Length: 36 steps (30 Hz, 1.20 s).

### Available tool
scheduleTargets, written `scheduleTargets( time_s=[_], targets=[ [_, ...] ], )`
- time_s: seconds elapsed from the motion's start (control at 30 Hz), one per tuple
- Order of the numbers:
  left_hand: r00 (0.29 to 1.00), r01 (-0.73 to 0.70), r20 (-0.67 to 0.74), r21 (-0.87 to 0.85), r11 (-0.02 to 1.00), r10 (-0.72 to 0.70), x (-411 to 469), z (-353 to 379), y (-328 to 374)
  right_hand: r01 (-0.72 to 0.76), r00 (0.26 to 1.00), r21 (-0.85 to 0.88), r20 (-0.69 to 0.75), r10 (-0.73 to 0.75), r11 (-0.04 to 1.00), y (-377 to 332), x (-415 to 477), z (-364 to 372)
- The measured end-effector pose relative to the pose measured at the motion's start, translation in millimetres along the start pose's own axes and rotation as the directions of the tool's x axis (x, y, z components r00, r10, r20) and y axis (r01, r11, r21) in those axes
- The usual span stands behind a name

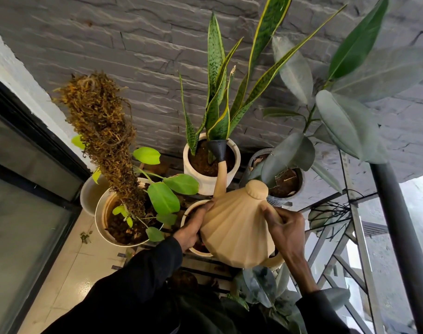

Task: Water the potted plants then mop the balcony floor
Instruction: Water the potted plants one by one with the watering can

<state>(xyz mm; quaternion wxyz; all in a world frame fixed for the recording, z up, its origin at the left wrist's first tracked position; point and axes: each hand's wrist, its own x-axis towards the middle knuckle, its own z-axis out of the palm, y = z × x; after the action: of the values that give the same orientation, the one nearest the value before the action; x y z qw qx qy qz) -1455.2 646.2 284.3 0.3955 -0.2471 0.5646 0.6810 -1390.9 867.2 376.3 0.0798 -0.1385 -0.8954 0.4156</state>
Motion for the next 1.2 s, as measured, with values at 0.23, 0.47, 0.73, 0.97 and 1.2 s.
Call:
scheduleTargets(
  time_s=[0.23,0.47,0.73,0.97,1.2],
  targets=[
    [0.999,-0.041,0.005,0.017,0.999,0.041,-2,-3,-3,0.021,0.998,0.055,-0.053,-0.018,0.998,7,-10,3],
    [1.0,-0.002,0.026,0.017,1.0,0.001,-14,-5,-29,-0.038,0.997,0.122,-0.06,0.045,0.992,23,-32,3],
    [0.995,0.098,-0.005,0.005,0.995,-0.098,-23,-6,-83,-0.158,0.987,0.056,0.038,0.156,0.986,42,-65,4],
    [0.98,0.191,-0.038,-0.069,0.979,-0.194,-35,-5,-124,-0.226,0.959,-0.007,0.176,0.224,0.974,65,-79,11],
    [0.931,0.325,-0.131,-0.126,0.937,-0.341,10,-14,-196,-0.305,0.915,-0.145,0.231,0.332,0.941,71,-72,17]
  ],
)
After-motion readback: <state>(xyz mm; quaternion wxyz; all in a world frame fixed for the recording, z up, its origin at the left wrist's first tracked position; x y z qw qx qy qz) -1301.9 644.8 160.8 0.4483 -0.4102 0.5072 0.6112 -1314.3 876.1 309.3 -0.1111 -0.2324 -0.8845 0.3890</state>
